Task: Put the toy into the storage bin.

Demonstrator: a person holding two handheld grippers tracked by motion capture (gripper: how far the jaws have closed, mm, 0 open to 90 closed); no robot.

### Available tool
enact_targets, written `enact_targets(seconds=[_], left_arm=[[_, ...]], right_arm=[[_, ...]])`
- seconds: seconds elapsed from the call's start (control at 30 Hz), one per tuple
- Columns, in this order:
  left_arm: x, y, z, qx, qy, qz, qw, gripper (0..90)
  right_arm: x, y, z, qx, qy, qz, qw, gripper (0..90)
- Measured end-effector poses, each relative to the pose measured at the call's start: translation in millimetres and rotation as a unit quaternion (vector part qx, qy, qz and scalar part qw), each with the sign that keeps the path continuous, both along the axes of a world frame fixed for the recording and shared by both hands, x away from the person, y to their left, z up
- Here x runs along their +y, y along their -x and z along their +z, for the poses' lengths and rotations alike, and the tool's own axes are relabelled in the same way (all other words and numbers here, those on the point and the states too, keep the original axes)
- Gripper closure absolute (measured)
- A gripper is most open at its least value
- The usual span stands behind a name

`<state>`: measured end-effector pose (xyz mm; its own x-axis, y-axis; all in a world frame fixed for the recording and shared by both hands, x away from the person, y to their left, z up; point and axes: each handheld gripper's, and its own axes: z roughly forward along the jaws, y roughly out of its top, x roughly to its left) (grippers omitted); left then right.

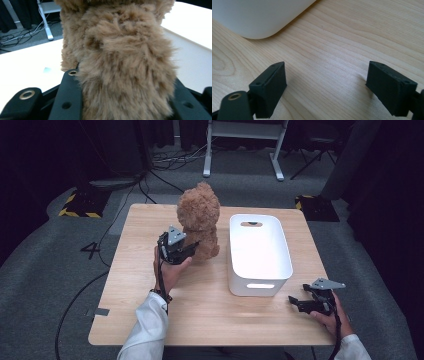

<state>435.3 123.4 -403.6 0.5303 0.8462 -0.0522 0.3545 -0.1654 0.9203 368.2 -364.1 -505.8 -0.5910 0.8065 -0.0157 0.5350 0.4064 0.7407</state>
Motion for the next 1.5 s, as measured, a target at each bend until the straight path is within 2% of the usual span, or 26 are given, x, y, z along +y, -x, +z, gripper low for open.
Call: enact_targets(seconds=[0.77, 1.4, 1.47, 1.5], left_arm=[[-5.0, 6.2, 20.6, -0.016, 0.009, -0.005, 0.9998, 60.6], [-20.4, 17.7, 41.2, -0.033, 0.020, -0.036, 0.9986, 60.4], [-22.8, 17.0, 45.0, -0.038, 0.015, -0.036, 0.9985, 60.4], [-24.5, 16.4, 49.3, -0.042, 0.019, -0.036, 0.9983, 60.4]], right_arm=[[0.0, 0.0, 0.0, 0.000, 0.000, 0.000, 1.0000, 16.1], [0.0, 0.0, 0.0, 0.000, 0.000, 0.000, 1.0000, 16.2], [0.0, 0.1, 0.0, 0.000, 0.000, 0.000, 1.0000, 16.2], [0.0, 0.1, 0.0, 0.000, 0.000, 0.000, 1.0000, 16.2]])
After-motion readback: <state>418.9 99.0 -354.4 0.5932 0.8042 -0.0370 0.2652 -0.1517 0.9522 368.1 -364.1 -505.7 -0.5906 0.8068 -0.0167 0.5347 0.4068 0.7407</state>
